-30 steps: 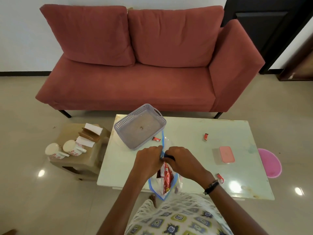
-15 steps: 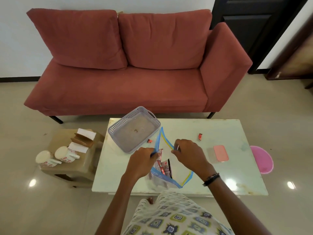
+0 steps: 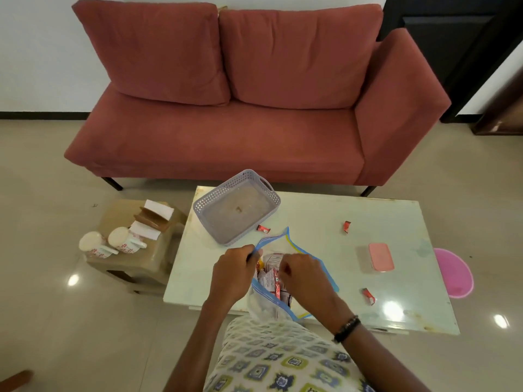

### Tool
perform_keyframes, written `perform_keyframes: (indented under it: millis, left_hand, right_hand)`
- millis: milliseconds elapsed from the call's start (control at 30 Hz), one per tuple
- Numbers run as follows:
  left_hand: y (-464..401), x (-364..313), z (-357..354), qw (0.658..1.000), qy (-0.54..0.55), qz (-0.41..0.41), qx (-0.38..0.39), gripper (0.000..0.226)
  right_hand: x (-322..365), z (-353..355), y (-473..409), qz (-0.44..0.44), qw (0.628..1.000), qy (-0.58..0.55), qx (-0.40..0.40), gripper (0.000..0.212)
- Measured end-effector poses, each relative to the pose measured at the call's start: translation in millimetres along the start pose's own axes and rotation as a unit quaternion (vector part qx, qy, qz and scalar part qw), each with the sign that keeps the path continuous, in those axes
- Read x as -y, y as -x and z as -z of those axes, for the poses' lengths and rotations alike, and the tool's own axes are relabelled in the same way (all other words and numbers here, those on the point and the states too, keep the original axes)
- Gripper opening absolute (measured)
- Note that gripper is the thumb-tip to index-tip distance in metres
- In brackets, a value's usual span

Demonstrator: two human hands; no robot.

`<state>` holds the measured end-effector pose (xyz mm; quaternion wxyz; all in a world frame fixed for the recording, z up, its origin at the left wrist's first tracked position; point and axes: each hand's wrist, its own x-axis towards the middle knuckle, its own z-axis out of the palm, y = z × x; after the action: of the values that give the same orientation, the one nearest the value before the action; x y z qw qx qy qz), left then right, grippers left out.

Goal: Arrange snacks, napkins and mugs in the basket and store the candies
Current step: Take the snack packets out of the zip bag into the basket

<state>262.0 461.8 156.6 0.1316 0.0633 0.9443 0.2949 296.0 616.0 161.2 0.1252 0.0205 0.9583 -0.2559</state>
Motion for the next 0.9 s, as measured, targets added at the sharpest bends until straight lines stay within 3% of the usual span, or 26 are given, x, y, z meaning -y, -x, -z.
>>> perform_keyframes:
  millis: [100, 167, 267, 467, 700, 900]
  left_hand:
    - [2, -2, -1, 1.000, -0.009, 0.002, -0.011, 0.034]
    - [4, -4, -2, 1.000, -0.012, 0.001, -0.018, 0.033]
    - [5, -7, -3, 0.999, -0.004, 0.010, -0.031, 0.031]
    - [3, -7, -6, 0.999, 0.006, 0.021, -0.035, 0.028]
    - [4, 3, -9, 0.999, 0.014, 0.031, -0.030, 0.027]
    - [-3, 10, -4, 0.997, 0.032, 0.045, -0.047, 0.029]
  right_hand:
    - [-7, -17, -15, -0.056, 0.989, 0.060, 0.120, 0.033]
    - [-9, -26, -26, -0.075, 0.982, 0.077, 0.154, 0.023]
    - [-9, -40, -37, -0.102, 0.976, 0.068, 0.178, 0.049]
    - [-5, -63, -44, -0.112, 0.979, 0.059, 0.159, 0.045]
    - [-9, -62, -48, -0.129, 0.981, 0.073, 0.126, 0.026]
    - [9, -28, -35, -0.008, 0.990, 0.126, 0.055, 0.030]
